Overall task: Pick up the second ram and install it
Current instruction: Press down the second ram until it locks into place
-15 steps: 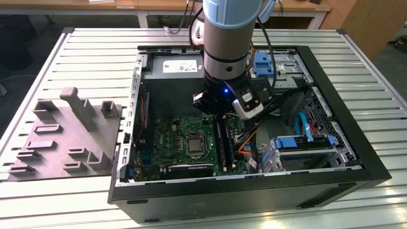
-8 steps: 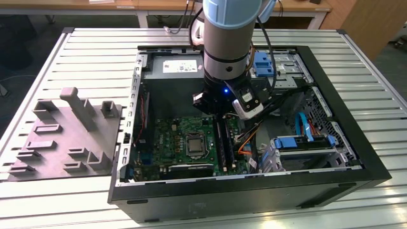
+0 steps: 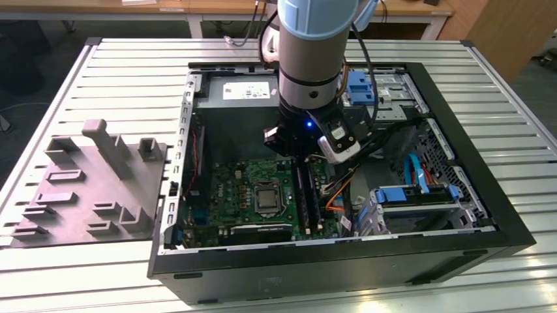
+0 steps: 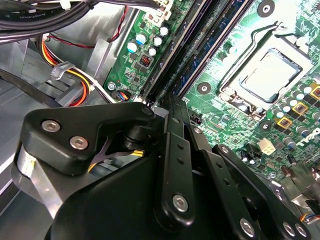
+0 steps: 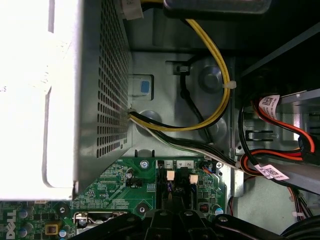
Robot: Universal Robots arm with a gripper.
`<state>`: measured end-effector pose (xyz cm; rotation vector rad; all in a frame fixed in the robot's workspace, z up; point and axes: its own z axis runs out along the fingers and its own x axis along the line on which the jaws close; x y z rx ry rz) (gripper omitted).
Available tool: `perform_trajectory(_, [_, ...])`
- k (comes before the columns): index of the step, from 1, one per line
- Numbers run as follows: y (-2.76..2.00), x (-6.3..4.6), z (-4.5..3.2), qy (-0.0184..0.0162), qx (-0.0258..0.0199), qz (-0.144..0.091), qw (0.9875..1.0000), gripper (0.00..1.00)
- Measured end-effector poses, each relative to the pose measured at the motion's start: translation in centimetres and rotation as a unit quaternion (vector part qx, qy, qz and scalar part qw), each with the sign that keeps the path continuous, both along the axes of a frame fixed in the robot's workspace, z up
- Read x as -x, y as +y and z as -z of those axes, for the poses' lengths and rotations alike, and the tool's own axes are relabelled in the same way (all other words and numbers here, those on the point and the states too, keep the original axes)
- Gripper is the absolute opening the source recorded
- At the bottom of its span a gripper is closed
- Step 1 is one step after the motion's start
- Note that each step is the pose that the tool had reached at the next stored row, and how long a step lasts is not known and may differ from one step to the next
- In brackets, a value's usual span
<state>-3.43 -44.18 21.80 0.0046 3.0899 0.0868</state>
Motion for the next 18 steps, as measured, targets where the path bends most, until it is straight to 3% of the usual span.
perform_trajectory(10, [0.0, 0.0, -0.02, -0.0001, -0.0002, 0.0, 1.0, 0.1])
perform_trajectory(18, [0.0, 0.0, -1.49, 0.0, 0.0, 0.0, 1.0, 0.1])
